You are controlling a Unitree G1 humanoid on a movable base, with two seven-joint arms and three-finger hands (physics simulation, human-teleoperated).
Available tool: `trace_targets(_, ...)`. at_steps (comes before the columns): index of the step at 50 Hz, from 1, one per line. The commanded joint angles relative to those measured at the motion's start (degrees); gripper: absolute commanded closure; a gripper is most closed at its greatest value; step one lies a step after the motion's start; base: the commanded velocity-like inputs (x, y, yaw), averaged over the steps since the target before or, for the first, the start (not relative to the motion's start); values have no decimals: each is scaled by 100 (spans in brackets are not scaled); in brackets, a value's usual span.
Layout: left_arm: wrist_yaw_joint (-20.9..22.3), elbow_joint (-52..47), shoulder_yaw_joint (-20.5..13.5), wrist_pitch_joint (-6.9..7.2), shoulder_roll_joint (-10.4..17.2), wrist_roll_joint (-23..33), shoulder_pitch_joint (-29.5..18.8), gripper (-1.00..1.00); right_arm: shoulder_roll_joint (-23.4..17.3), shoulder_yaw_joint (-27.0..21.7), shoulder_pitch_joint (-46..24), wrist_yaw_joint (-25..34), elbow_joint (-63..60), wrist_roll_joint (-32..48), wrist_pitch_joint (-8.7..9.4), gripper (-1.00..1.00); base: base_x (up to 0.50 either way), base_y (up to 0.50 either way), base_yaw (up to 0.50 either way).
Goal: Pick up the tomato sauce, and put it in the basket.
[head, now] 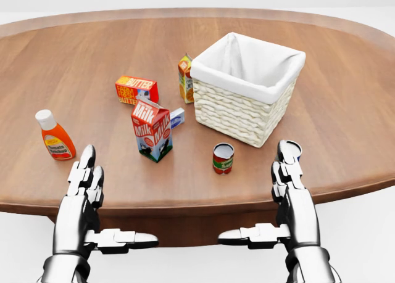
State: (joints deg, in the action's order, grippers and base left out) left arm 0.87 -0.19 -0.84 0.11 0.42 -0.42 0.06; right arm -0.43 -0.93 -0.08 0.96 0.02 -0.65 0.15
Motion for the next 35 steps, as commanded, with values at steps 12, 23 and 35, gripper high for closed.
trace_targets(12, 158, -444, -116, 310, 60, -59, 95, -100, -89, -194, 23, 195, -340, -217, 340, -100, 0, 0, 0)
trace_targets(23, 214, -1009, -113, 489, 64, -65, 191, -100, -96, -213, 92, 212, -760, -218, 485, -100, 0, 0, 0)
trace_targets(35, 249, -1133, -129, 489, 62, -79, 192, -100, -83, -204, 175, 226, -1082, -199, 485, -100, 0, 0, 0)
